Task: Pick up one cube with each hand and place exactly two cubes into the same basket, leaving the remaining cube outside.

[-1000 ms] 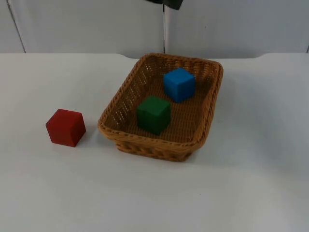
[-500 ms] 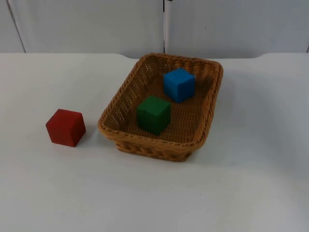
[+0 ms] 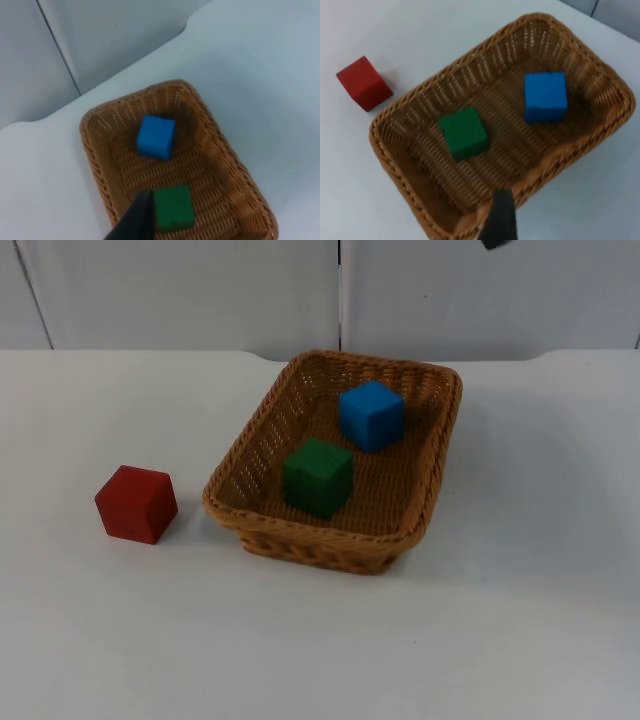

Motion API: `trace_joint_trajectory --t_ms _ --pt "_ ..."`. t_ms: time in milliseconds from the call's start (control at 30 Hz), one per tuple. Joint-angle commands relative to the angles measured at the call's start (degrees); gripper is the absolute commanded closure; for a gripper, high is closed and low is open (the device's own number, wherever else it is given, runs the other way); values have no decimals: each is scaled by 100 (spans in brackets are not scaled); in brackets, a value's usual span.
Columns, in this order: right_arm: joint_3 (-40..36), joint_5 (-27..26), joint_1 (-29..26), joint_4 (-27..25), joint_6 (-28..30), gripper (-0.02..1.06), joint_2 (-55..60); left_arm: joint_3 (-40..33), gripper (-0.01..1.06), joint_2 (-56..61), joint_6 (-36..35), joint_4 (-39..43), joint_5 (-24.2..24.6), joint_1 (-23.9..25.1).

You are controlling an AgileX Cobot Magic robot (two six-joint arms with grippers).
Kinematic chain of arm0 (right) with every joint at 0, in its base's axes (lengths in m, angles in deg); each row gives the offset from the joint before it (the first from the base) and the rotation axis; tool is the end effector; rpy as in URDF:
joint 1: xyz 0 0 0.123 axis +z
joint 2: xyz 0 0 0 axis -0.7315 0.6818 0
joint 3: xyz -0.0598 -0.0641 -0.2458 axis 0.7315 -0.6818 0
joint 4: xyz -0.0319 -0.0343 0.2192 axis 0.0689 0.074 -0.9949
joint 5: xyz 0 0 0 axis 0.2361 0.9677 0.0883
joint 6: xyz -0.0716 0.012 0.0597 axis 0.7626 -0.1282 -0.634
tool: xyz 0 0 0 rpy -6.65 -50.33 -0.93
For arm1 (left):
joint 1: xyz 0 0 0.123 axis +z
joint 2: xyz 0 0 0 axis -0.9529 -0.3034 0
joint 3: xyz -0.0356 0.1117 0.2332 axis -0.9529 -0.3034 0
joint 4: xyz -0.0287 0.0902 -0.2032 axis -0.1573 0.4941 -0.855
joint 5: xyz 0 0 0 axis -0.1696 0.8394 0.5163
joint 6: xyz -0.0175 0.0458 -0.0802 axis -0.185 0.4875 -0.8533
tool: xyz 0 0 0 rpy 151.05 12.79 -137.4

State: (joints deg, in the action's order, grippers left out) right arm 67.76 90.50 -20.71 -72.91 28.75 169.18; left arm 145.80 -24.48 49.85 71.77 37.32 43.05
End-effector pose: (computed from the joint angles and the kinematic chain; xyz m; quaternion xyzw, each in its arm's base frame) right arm 0.2867 0.1566 0.3143 -0.2975 0.8823 0.1232 0.3434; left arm 0.2428 -0.1514 0.3510 0.3058 0.8440 -0.1477 0.4151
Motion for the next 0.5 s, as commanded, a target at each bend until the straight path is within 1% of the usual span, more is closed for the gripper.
trace_joint_trajectory --t_ms 0,33,67,200,233,367,467 --pt "-609 -306 17 -14 65 38 -490 -2 4 220 -50 -1 181 3" --pt "-609 -306 17 -14 65 38 -490 -2 4 220 -50 -1 181 3" --pt "-811 -371 17 -14 65 38 -641 -74 4 309 -50 -13 165 3" --pt "-1475 -566 17 -14 65 38 -1186 -808 4 819 -50 -66 -240 3" --pt "-1475 -566 17 -14 65 38 -1186 -808 4 819 -50 -66 -240 3" --pt "-1970 -603 17 -14 65 38 -1666 -1581 4 1362 -50 -93 -391 3" --pt "-2197 -694 17 -14 65 38 -1884 -1882 4 1633 -50 -78 -416 3"
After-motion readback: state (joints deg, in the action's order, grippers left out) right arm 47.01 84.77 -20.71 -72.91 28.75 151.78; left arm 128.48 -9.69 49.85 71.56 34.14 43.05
